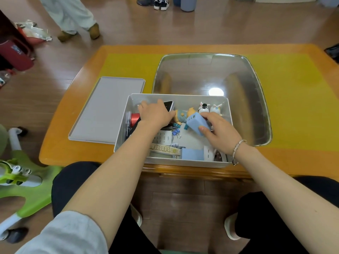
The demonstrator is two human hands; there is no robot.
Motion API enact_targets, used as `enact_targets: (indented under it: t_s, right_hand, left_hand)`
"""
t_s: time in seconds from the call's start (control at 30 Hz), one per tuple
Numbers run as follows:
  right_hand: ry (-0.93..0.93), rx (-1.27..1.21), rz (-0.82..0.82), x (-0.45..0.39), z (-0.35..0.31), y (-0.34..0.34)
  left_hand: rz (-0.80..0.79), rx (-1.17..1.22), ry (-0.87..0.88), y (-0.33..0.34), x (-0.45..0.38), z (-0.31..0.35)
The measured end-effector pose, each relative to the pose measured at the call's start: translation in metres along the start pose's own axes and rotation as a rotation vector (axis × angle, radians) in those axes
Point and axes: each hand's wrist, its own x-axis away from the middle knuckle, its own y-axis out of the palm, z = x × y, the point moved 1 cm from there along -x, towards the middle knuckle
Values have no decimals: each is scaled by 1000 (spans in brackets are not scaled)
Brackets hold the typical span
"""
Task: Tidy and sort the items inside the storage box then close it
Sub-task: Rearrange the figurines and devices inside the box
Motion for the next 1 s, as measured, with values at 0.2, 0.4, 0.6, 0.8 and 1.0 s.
enact_targets:
  t_s: [0.2,0.4,0.6,0.8,1.0]
  right_hand:
    - [-27,-14,-37,-4,-9,2]
    - [-130,14,-113,-27,-52,22]
    - [-242,40,-194,-45,-95,40]
    - [-264,-14,-270,-42,-110,56]
    - [-254,-177,-268,-36,-114,49]
  left_hand:
    - [113,376,-12,-27,12,-17]
    - [176,786,46,-45,20,-38]
    - [266,826,24,-48,22,-66]
    - [285,860,6,-42,21,-76]
    - [285,875,75,-36,24,-68]
